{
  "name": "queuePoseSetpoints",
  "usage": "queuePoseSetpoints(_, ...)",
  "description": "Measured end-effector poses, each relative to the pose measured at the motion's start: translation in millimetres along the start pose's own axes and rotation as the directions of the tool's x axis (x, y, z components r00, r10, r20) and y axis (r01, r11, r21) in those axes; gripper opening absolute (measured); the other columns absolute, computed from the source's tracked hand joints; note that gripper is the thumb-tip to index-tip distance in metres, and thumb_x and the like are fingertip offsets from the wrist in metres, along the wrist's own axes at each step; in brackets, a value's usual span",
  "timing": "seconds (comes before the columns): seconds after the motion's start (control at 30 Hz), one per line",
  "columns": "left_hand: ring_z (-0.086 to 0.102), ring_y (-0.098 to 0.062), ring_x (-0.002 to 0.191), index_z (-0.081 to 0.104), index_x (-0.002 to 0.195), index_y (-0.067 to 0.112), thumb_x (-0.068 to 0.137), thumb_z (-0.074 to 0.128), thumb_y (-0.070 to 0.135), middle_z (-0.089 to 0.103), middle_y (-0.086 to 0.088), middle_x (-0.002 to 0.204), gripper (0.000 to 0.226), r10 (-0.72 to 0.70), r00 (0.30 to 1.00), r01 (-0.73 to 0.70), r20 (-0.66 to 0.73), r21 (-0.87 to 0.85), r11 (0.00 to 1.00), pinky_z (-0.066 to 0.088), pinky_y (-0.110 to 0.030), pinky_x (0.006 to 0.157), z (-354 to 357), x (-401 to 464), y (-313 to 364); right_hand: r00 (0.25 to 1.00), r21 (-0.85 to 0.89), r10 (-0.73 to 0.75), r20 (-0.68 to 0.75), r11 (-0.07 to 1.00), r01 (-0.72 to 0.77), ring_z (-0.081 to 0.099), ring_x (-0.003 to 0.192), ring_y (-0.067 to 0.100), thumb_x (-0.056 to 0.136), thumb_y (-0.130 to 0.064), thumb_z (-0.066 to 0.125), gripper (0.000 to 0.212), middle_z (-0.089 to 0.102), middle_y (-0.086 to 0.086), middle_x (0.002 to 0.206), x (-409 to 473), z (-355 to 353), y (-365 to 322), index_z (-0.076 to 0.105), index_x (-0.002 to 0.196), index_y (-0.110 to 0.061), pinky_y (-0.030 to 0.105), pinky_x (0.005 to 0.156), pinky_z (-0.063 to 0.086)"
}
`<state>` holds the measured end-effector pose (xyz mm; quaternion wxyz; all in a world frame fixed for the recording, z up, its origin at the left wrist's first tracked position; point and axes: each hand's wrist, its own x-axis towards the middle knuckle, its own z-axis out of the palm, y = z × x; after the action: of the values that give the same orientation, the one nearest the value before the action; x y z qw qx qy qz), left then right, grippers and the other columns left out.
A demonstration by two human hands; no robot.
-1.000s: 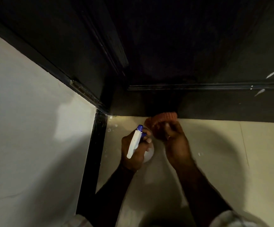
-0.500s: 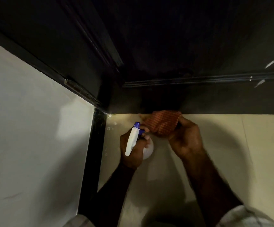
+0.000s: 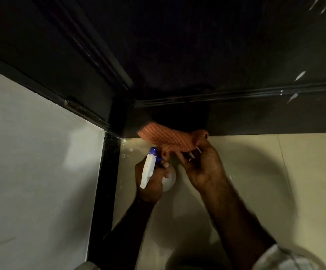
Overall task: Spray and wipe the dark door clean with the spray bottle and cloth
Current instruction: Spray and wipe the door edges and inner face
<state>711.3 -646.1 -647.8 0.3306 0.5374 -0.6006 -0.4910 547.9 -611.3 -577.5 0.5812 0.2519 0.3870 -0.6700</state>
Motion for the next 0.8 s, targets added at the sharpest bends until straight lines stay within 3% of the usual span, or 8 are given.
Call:
queuePoseSetpoints(0.13,0.070,-0.035,0.065,0.074,0.090,0.006,0.079,0.067,0.026,0.072,-0.012,0.072,0.023,0.090,0.995,-0.094,-0.037,-0.137,0.986,0.058,-0.042,0.064,4,-8,19,0.991,0.129,-0.020,0.131,0.992,0.003,0.075,0.114,0.038,0.102,-0.038,0.066,0.043,0.073,0.022,0.129,-10,8,-24,0.069,0.129,-0.005,0.052,0.096,0.061)
queuePoseSetpoints(0.27,0.070,-0.029,0.061,0.074,0.095,0.012,0.075,0.063,0.034,0.073,-0.011,0.074,0.032,0.051,0.997,-0.058,-0.055,-0.137,0.989,0.057,-0.035,0.058,9,-10,20,0.911,0.072,-0.206,0.356,0.979,0.193,0.076,0.111,0.028,0.090,-0.008,0.072,0.030,0.077,0.010,0.121,-35,27,-37,0.071,0.120,-0.012,0.039,0.089,0.064)
queuePoseSetpoints(0.37,0.072,-0.030,0.065,0.077,0.076,0.020,0.075,0.067,0.032,0.075,-0.005,0.069,0.016,-0.035,0.995,0.026,-0.096,-0.086,0.996,0.061,-0.050,0.069,8,-6,12,0.878,-0.132,-0.397,0.269,0.887,0.442,0.074,0.116,0.031,0.083,-0.005,0.079,0.043,0.076,0.008,0.125,-7,11,-21,0.069,0.123,-0.016,0.041,0.086,0.063)
queuePoseSetpoints(0.47,0.068,-0.034,0.064,0.080,0.090,0.020,0.082,0.064,0.008,0.073,-0.009,0.074,0.021,0.067,0.996,-0.074,-0.055,-0.128,0.989,0.058,-0.049,0.061,7,-9,13,0.966,-0.172,-0.254,0.042,0.951,0.257,0.074,0.111,0.038,0.097,0.000,0.068,0.035,0.072,0.019,0.132,27,-16,-8,0.067,0.132,-0.003,0.038,0.077,0.065)
queuePoseSetpoints(0.53,0.068,-0.034,0.064,0.079,0.099,0.019,0.084,0.064,0.012,0.072,-0.011,0.078,0.022,0.128,0.991,-0.132,-0.031,-0.169,0.977,0.056,-0.045,0.059,7,-12,20,0.968,-0.206,-0.224,-0.109,0.958,0.199,0.078,0.096,0.028,0.106,-0.005,0.056,0.024,0.074,0.021,0.125,35,-23,-13,0.071,0.124,-0.002,0.029,0.065,0.063)
queuePoseSetpoints(0.6,0.070,-0.031,0.066,0.078,0.098,0.022,0.084,0.065,0.020,0.073,-0.008,0.078,0.019,0.142,0.990,-0.144,-0.024,-0.126,0.981,0.059,-0.042,0.059,9,-14,22,0.961,-0.247,-0.265,-0.078,0.939,0.239,0.080,0.084,0.020,0.108,-0.006,0.052,0.021,0.078,0.017,0.111,26,-11,-24,0.072,0.112,-0.004,0.025,0.061,0.062)
queuePoseSetpoints(0.7,0.073,-0.025,0.068,0.076,0.101,0.014,0.082,0.064,0.030,0.075,-0.009,0.077,0.027,0.090,0.996,-0.088,0.022,-0.063,0.994,0.060,-0.032,0.062,16,-18,27,0.860,-0.210,-0.501,0.096,0.834,0.509,0.079,0.100,0.016,0.105,-0.010,0.063,0.020,0.079,0.002,0.115,-5,11,-45,0.070,0.123,-0.018,0.030,0.080,0.065)
queuePoseSetpoints(0.8,0.073,-0.014,0.079,0.072,0.110,-0.013,0.079,0.057,0.033,0.075,-0.016,0.087,0.057,-0.009,0.985,-0.004,0.172,0.078,0.997,0.053,-0.011,0.072,27,-23,25,0.678,-0.385,-0.701,0.222,0.576,0.721,0.075,0.109,0.019,0.100,-0.006,0.071,0.027,0.077,0.003,0.118,-2,4,-33,0.065,0.125,-0.016,0.039,0.092,0.064)
